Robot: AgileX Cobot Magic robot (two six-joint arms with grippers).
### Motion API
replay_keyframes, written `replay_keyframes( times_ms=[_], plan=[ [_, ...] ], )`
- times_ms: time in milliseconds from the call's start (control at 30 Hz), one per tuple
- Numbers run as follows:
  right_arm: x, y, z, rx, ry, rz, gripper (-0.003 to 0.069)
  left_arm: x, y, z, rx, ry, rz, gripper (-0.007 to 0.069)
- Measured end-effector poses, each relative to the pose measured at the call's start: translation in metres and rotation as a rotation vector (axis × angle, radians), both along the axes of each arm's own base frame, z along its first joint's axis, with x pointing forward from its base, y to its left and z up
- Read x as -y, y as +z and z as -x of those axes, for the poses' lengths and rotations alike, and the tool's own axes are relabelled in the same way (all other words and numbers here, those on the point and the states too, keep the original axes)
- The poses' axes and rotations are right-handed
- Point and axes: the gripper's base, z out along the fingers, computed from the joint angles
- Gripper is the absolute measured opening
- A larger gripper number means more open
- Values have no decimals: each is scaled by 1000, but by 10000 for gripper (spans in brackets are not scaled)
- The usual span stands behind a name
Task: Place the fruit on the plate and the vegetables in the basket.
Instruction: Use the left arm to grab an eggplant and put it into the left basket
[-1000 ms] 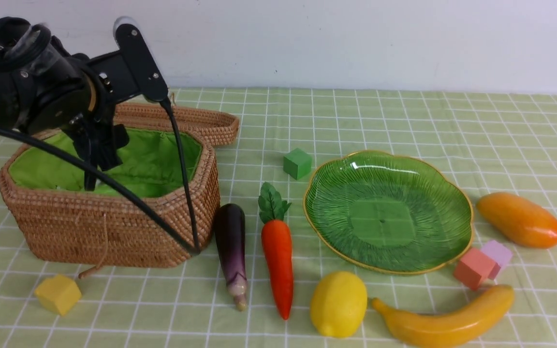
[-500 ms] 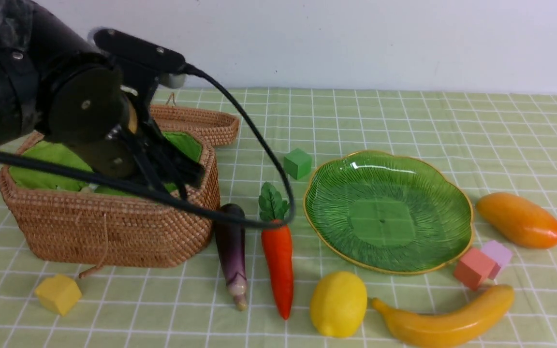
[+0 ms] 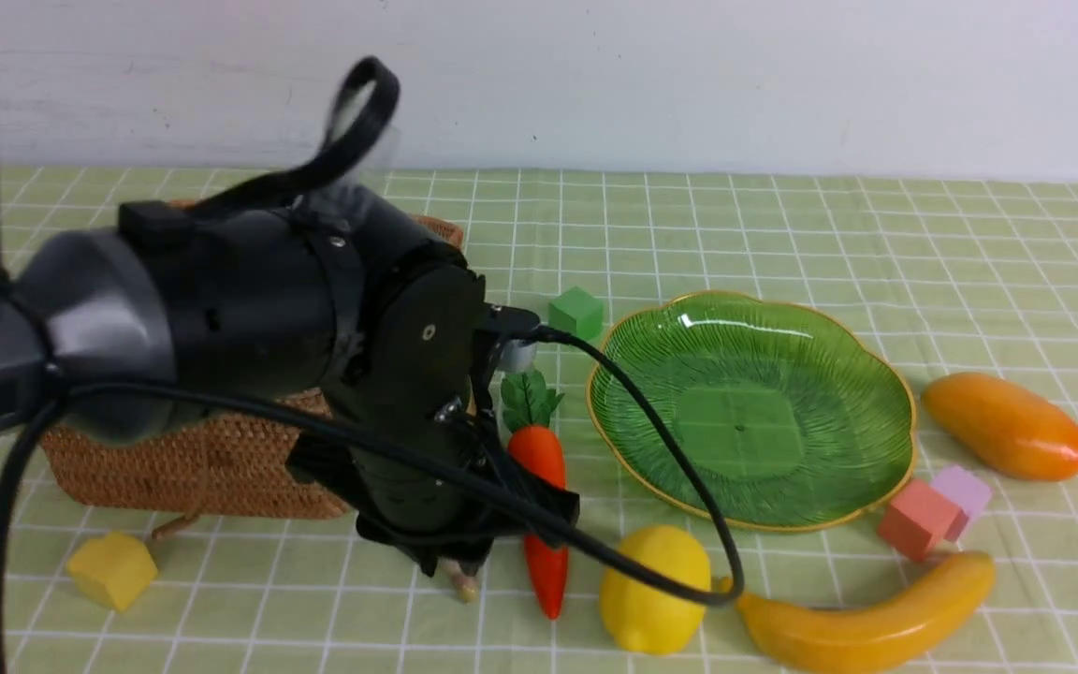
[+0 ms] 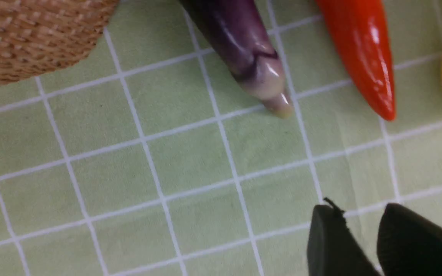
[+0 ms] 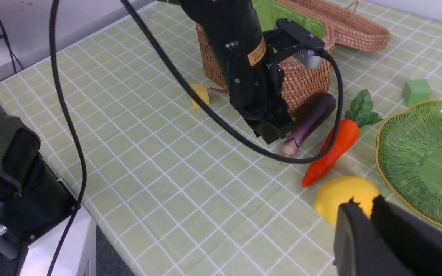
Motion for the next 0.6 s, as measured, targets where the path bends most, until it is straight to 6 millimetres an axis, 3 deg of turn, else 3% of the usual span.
replay_keyframes(
  times_ms=[67, 100, 200, 600],
  plan=[
    [0, 0, 0, 0, 0, 0, 74, 0, -8, -8, 2, 47, 16, 314],
    [0, 0, 0, 0, -1, 2, 76, 0, -15, -15, 7, 109, 41, 380],
    [0, 0, 0, 0, -1, 2, 76, 1, -25, -25, 20, 178, 79, 440],
    [0, -1, 1, -11, 8, 10, 86, 5, -54, -38, 35, 165, 27, 423]
  ],
)
